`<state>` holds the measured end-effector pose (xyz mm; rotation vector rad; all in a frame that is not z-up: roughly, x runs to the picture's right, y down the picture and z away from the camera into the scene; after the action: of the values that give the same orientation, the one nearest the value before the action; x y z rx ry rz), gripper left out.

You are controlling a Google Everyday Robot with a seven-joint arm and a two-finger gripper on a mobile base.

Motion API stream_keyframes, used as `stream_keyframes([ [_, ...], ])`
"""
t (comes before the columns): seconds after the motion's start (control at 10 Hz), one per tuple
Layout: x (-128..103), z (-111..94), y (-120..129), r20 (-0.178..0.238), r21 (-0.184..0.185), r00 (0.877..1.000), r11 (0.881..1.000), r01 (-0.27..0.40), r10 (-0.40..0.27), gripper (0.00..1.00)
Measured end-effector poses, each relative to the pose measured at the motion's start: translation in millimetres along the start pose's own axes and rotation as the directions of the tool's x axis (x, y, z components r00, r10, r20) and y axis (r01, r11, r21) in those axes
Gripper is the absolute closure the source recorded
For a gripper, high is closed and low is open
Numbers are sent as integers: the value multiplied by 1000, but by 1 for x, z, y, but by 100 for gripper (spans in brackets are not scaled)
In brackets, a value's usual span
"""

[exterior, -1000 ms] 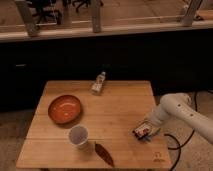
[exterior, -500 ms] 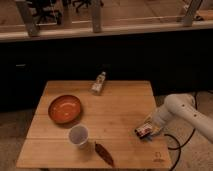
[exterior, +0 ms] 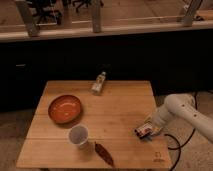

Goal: Place the eraser on the white sponge

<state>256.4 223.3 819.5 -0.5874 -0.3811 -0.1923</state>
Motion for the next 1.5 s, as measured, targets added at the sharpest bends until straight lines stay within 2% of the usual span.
stream_keyframes([
  [0.4, 0, 0, 0, 0, -1, 1000, 1000, -1, 1, 97],
  [1.1, 1, 0, 3, 0, -8, 1000, 1000, -3, 3, 26],
  [1.2, 2, 0, 3, -1, -7, 1000, 1000, -3, 3, 21],
  [1.5, 2, 0, 2, -1, -3, 1000, 1000, -4, 4, 20],
])
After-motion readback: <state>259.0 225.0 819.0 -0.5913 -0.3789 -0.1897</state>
